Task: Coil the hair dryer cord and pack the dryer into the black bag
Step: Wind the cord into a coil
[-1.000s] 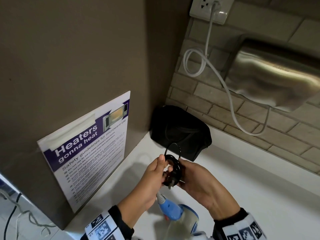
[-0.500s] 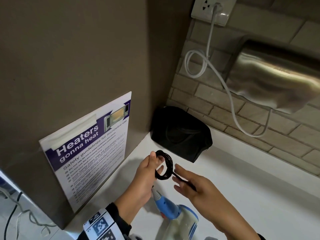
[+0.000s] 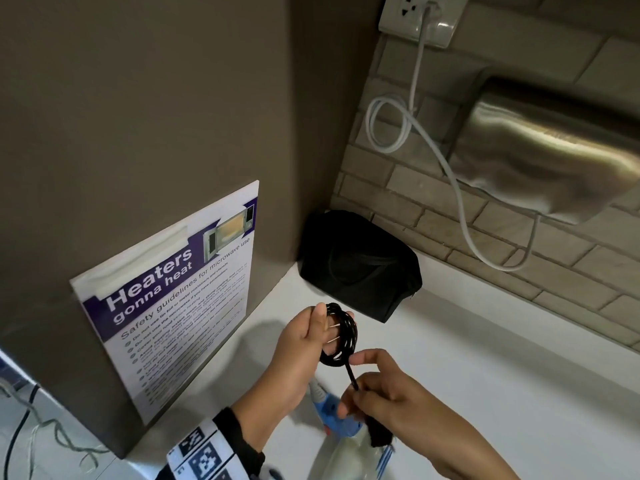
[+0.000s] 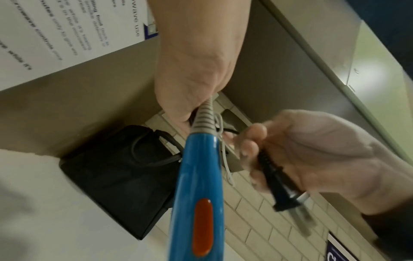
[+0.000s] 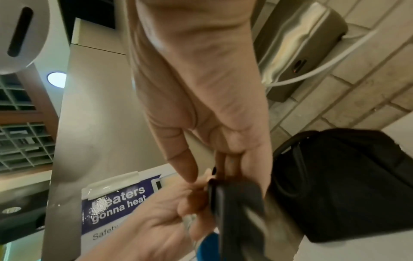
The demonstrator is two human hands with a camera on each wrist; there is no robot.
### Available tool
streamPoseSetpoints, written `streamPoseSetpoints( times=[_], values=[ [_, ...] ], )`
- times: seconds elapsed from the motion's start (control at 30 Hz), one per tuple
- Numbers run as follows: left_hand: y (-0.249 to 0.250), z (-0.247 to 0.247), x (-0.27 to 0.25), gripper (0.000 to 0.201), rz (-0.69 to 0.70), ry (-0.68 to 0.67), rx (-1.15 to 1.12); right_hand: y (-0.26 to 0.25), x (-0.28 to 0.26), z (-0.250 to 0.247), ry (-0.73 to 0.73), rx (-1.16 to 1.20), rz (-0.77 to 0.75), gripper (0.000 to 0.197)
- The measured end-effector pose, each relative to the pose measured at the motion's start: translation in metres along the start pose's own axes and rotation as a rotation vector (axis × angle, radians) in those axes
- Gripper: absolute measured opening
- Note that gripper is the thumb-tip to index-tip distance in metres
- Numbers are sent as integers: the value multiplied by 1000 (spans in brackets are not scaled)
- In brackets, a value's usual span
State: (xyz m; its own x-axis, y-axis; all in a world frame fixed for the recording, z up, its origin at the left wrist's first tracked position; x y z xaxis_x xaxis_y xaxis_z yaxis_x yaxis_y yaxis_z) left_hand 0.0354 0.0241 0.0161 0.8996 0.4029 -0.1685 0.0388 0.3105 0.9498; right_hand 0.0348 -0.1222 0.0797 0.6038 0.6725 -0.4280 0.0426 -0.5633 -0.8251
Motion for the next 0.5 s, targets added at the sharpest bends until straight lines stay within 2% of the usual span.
streamPoseSetpoints(
  times=[0.1,0.17,0.23,0.3,0.37,0.5],
  values=[
    [3,4,-4,35,79,-5,86,0,9,3,136,165,65,15],
    [1,2,-3,33,109,18,120,-2,15,3,274,31,39,13],
    [-2,-1,-2,35,127,52,156,-8,19,7,366,-135,-80,13],
    [-3,-1,-3,38,122,76,168,-15,21,15,394,-284,-181,21],
    [0,-2,-4,35,92,84,111,-16,20,22,409,-390,-216,26],
    [2,-4,-4,31,8,63,-39,-12,15,19,402,-422,-228,24]
  ],
)
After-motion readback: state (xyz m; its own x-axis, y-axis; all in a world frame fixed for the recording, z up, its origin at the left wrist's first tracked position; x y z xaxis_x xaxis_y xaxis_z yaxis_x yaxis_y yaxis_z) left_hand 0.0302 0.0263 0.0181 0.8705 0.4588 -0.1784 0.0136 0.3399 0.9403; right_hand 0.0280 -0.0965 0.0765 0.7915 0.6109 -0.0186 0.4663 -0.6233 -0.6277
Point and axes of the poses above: each hand's wrist, its own x-axis towards the middle knuckle, its own z-axis out of the palm, y = z × x, the point moved 3 cm from there along x, towards the middle knuckle, and after that the axes turned 1 degree about z, right-handed, at the moved point
